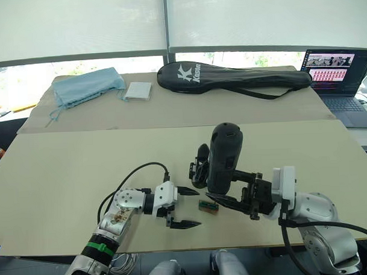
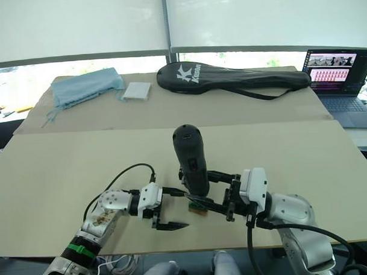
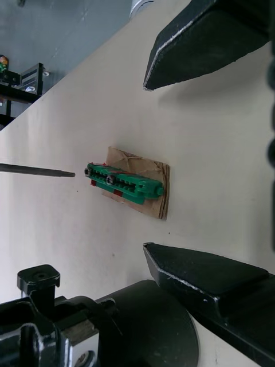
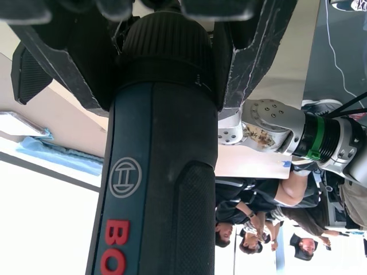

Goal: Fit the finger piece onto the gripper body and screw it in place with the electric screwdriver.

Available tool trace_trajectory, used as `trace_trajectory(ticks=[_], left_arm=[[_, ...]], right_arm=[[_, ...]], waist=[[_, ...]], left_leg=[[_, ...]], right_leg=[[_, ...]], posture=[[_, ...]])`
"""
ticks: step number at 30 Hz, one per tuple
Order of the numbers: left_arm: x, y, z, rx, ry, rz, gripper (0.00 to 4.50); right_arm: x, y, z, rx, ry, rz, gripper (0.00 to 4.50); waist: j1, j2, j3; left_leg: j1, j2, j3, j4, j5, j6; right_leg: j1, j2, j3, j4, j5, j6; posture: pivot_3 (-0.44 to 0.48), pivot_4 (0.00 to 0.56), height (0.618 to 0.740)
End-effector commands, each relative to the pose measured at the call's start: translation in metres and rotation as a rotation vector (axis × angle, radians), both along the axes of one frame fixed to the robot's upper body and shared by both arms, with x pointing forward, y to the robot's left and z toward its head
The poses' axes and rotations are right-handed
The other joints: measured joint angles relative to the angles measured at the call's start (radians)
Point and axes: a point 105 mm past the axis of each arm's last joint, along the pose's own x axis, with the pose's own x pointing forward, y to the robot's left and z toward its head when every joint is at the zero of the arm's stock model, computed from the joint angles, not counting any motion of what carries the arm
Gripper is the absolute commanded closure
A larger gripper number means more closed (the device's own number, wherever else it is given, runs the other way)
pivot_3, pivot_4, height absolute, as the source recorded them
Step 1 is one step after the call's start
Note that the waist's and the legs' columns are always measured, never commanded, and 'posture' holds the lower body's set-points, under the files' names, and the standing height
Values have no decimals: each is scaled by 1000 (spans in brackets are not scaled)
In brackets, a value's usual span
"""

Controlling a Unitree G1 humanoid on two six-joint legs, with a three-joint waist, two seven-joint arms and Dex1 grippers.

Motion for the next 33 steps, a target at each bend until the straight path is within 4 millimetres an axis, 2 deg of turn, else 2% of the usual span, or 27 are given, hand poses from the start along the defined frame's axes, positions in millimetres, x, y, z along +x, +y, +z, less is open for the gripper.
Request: trace_trajectory(ticks=[1,33], left_arm=[[-2,-8,-1,1,1,-24,0],[-2,-2,-5,22,11,-6,0]], right_arm=[[-5,0,13,23,-87,6,2574],[-6,1,6,14,-72,10,2574]], waist=[[0,0,0],[-4,0,0]], left_leg=[[0,0,0,0,0,0],[0,0,0,0,0,0]], right_leg=[[0,0,0,0,0,0],[0,0,0,0,0,0]], posture=[[0,150,740],[0,150,740]])
